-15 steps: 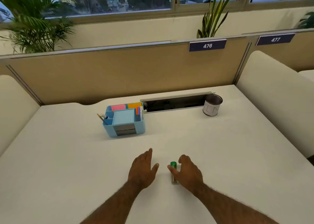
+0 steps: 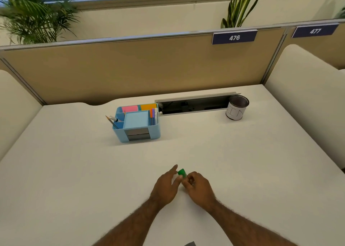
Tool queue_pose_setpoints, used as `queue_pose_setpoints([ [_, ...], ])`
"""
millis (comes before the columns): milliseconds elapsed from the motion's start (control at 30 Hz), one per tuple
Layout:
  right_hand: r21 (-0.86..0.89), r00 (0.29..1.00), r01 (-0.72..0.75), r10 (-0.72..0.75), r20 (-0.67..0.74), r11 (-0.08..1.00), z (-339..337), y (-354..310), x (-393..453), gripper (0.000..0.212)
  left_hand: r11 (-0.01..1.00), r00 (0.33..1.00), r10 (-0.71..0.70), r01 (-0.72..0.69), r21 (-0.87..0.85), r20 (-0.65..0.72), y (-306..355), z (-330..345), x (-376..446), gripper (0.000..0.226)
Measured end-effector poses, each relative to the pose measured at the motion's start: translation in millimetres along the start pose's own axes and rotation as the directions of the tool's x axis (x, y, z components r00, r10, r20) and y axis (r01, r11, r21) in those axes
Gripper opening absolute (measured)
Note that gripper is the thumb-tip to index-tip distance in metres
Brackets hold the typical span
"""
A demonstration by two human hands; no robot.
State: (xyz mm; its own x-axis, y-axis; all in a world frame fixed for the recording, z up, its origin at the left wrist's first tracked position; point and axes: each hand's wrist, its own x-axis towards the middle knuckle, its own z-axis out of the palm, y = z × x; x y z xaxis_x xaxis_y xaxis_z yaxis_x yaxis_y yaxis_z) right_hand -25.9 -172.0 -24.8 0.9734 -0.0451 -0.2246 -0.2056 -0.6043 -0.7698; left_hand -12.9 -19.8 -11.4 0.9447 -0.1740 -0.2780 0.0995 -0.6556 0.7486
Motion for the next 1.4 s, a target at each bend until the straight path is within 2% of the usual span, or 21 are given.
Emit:
queue_pose_setpoints([
  [67, 0.148, 0.996, 0.024, -0.036, 0.076, 0.989, 1.4, -6.7, 0.5, 0.023, 0.988, 0.999, -0.036, 0.032, -0.148, -0.028, 5.9, -0.4, 4.3, 0.05],
  [167, 0.264, 0.99, -0.008, -0.03, 0.14, 0.964, 1.9, -12.3, 1.5, 0.013, 0.919, 0.99, -0.129, 0.1, -0.381, -0.051, 10.5, -1.5, 9.3, 0.042],
  [233, 0.297, 0.986, -0.031, -0.019, 0.164, 0.954, 2.3, -12.4, 3.3, 0.015, 0.851, 0.983, -0.179, 0.142, -0.506, -0.026, 10.9, -2.9, 12.5, 0.039],
  [367, 0.264, 0.968, -0.011, -0.056, 0.245, 0.965, 2.3, -13.4, 4.7, 0.013, 0.775, 0.979, -0.202, 0.171, -0.609, 0.018, 9.3, -4.5, 14.1, 0.033],
  [600, 0.288, 0.962, -0.008, -0.071, 0.264, 0.958, 2.0, -11.6, 8.6, 0.016, 0.728, 0.978, -0.206, 0.171, -0.664, 0.026, 10.5, -4.6, 13.8, 0.031],
  [767, 0.275, 0.968, 0.005, -0.073, 0.239, 0.961, 3.0, -10.4, 9.1, 0.01, 0.709, 0.976, -0.218, 0.177, -0.682, 0.026, 8.4, -4.0, 13.8, 0.03],
  [867, 0.26, 0.972, -0.001, -0.06, 0.227, 0.966, 4.8, -10.0, 9.5, 0.013, 0.728, 0.974, -0.226, 0.167, -0.665, -0.002, 9.1, -2.0, 14.7, 0.03],
  [1033, 0.264, 0.98, -0.021, -0.033, 0.198, 0.964, 7.3, -9.3, 9.2, 0.016, 0.835, 0.974, -0.2, 0.115, -0.538, -0.102, 15.2, 1.0, 18.2, 0.031],
  [1167, 0.258, 0.981, -0.007, -0.043, 0.188, 0.966, 6.8, -6.5, 9.6, 0.018, 0.81, 0.975, -0.21, 0.133, -0.571, -0.07, 16.2, 0.0, 17.4, 0.03],
  [1333, 0.268, 0.981, -0.003, -0.049, 0.186, 0.964, 7.2, -6.9, 8.8, 0.02, 0.84, 0.983, -0.172, 0.11, -0.531, -0.069, 16.6, -8.2, 19.5, 0.032],
  [1400, 0.268, 0.982, -0.004, -0.047, 0.181, 0.964, 6.9, -7.9, 8.4, 0.021, 0.801, 0.983, -0.177, 0.112, -0.588, -0.053, 17.3, -10.7, 19.6, 0.034],
])
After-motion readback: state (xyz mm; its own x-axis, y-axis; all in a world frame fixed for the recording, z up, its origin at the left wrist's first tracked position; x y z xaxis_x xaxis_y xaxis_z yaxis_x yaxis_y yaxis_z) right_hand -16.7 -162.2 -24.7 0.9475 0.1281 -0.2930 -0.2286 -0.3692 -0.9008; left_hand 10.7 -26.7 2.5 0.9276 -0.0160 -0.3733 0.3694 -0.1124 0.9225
